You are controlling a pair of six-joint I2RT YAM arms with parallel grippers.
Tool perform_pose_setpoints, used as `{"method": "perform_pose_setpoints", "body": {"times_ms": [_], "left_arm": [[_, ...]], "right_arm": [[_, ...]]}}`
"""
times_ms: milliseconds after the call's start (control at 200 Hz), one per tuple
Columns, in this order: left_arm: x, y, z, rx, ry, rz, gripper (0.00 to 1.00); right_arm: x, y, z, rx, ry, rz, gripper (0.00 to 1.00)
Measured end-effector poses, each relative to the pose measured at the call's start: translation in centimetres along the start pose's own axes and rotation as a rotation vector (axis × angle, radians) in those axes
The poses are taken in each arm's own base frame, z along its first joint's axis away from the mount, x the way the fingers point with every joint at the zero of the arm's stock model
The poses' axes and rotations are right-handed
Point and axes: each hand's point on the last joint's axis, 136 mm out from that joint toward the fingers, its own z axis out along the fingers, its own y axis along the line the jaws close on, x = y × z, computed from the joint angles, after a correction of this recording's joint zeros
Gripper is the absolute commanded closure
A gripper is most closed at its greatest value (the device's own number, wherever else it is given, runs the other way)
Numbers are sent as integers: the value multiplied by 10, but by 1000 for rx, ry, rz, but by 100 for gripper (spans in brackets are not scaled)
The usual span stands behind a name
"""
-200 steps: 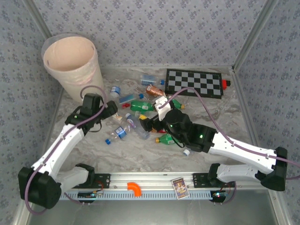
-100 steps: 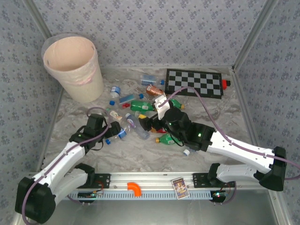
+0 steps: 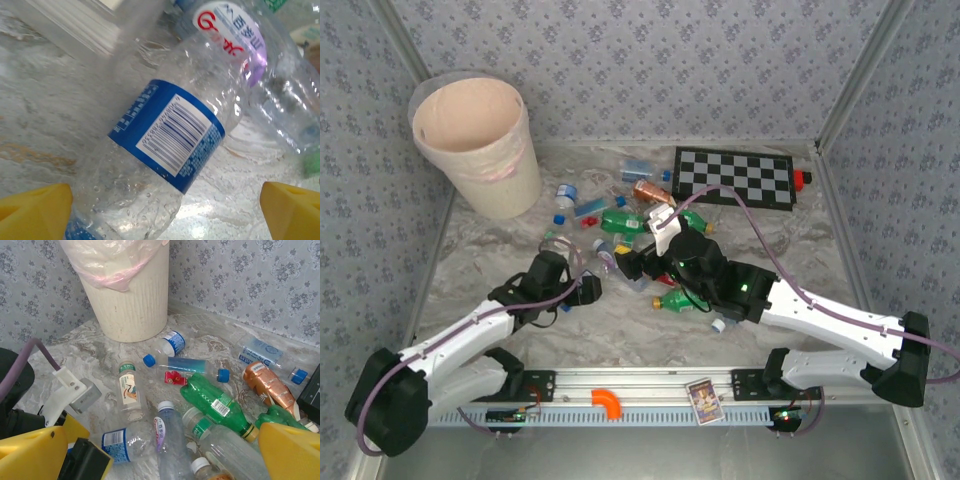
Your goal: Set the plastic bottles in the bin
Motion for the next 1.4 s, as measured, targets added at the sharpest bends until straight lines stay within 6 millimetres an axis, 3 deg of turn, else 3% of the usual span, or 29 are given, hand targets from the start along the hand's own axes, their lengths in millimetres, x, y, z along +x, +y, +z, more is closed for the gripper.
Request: {"method": "perform_pose_setpoints", "body": {"times_ms": [265, 620, 815, 895, 970, 1144, 1234, 1399], "left_arm": [[17, 8, 13, -80, 61, 93, 4], [7, 11, 33, -191, 101, 202, 10], [9, 16, 42, -232, 129, 236, 25], [11, 16, 44, -240, 139, 251, 27], [13, 14, 45, -239, 141, 263, 35], [15, 9, 43, -236, 139, 288, 39], [12, 7, 39, -233, 121, 284, 48], [3, -2, 24, -200, 71, 275, 47]], "right_arm": [[0, 1, 0, -7, 2, 1, 1], [1, 1, 0, -6, 3, 0, 0], [1, 1, 0, -6, 3, 1, 0], [0, 1, -1, -6, 2, 1, 1], [0, 1, -1, -6, 3, 1, 0], [0, 1, -1, -6, 2, 6, 0], [0, 1, -1, -6, 1, 9, 1], [0, 1, -1, -6, 1, 13, 0]]}}
